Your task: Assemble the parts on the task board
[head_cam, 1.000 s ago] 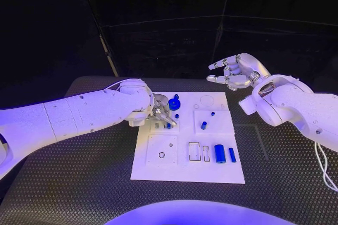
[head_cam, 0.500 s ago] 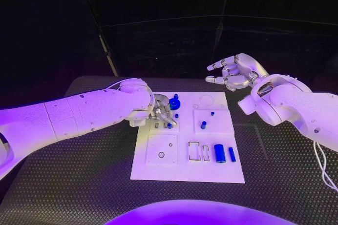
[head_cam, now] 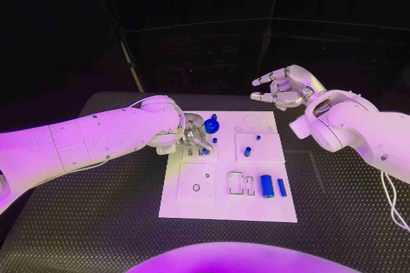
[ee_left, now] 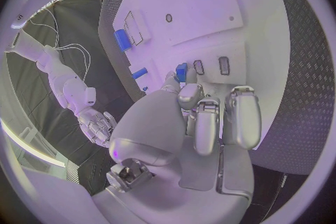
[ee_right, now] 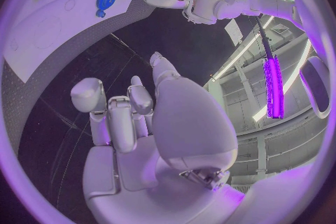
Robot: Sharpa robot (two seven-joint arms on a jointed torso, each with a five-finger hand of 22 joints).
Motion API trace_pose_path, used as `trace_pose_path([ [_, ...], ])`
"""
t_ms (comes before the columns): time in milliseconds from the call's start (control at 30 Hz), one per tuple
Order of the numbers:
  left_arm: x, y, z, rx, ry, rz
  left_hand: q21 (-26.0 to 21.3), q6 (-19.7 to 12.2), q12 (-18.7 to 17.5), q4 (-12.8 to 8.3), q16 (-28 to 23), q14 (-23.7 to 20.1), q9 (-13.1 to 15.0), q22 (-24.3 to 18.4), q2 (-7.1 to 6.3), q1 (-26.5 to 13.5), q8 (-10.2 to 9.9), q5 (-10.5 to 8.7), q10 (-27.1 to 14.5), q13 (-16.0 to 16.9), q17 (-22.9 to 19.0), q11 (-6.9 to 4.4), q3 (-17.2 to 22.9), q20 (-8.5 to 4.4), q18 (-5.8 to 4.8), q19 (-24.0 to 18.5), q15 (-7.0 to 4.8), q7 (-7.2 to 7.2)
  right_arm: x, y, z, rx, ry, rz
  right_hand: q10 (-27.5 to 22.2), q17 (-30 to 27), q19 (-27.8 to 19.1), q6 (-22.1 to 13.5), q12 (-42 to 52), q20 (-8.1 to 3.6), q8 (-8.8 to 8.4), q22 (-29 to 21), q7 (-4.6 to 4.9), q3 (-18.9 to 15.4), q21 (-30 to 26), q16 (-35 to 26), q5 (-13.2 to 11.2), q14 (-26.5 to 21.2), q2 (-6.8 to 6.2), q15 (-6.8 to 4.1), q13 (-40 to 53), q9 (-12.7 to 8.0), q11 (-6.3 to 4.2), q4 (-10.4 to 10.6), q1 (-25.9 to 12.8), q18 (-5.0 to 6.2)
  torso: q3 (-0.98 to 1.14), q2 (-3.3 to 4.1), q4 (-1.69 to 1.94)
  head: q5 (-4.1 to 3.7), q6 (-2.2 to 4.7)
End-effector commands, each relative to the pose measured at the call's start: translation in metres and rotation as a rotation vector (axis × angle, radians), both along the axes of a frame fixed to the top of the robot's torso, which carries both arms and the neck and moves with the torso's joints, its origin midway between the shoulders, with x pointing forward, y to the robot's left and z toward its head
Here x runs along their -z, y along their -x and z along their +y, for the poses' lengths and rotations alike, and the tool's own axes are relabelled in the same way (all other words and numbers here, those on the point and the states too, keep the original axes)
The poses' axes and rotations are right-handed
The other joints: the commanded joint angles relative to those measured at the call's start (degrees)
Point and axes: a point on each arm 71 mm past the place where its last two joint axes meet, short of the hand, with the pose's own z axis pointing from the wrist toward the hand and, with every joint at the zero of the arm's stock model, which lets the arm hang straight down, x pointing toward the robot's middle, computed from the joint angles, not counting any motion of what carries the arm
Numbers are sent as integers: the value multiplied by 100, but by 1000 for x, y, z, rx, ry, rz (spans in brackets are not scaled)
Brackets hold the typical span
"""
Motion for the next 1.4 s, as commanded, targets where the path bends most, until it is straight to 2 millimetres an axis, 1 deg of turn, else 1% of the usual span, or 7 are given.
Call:
trace_pose_path([
  [33,-5,0,1,-58,66,-35,-6,40,-27,-533,17,591,96,15,-149,19,28,12,103,14,1508,-45,822,-31,-24,33,-27,-30,-1,-1,-1,-6,3,-4,-19,300,-49,14,-31,-2,31,-5,-12,4,-25,-36,31,312,3,-16,-9,-3,-20,-40,32,112,1,0,7,-3,5],
  [233,-8,5,7,-95,97,-70,1,56,-23,-417,17,591,164,52,-540,-152,34,7,155,29,1508,-40,1576,-30,-28,51,-29,-25,-1,-1,-4,1,5,-3,-19,308,-47,15,-31,-3,32,-2,-12,3,-24,-33,32,314,4,-16,-11,-3,-20,-40,31,111,4,-9,4,29,2],
  [400,-7,10,11,-126,120,-101,18,78,21,-342,17,591,275,112,-1013,-431,80,25,225,82,1508,-33,2568,-32,-37,84,-31,-20,-1,-2,-6,6,7,-4,-18,303,-48,16,-30,-3,34,-5,-12,1,-26,-35,33,313,4,-16,-10,-3,-20,-39,28,111,15,-32,36,31,-4],
  [567,-3,16,14,-137,121,-128,24,88,44,-377,17,591,351,140,-1245,-607,121,25,264,106,1508,-47,3094,-29,-41,99,-31,-27,0,-2,-8,9,9,-4,-17,302,-49,16,-30,-3,34,-5,-12,1,-26,-36,34,313,5,-16,-9,-3,-20,-39,27,112,26,-60,64,24,-37],
  [733,4,21,15,-134,105,-147,21,90,51,-421,17,591,407,149,-1372,-750,149,23,285,114,1508,-44,3407,-28,-42,103,-33,-29,0,-3,-8,10,9,-3,-17,302,-49,16,-30,-3,34,-5,-12,1,-26,-36,34,313,5,-16,-9,-3,-20,-39,27,112,32,-78,81,17,-64],
  [833,8,21,15,-133,93,-158,15,89,52,-469,17,591,449,150,-1451,-858,169,22,295,114,1508,-46,3620,-28,-41,102,-33,-30,0,-3,-8,9,9,-4,-20,301,-48,18,-34,-4,37,-4,-12,-3,-26,-36,35,312,5,-16,-15,-2,-21,-37,21,111,33,-77,69,25,-66],
  [1400,16,16,20,-132,51,-141,7,88,63,-515,17,591,480,144,-1499,-931,182,22,310,129,1508,-47,3753,-28,-39,97,-33,-30,0,-4,-7,6,8,-4,-19,301,-49,21,-34,-5,42,-8,-13,-10,-29,-37,38,313,12,-17,-17,-2,-21,-29,5,112,33,-60,72,2,-84],
])
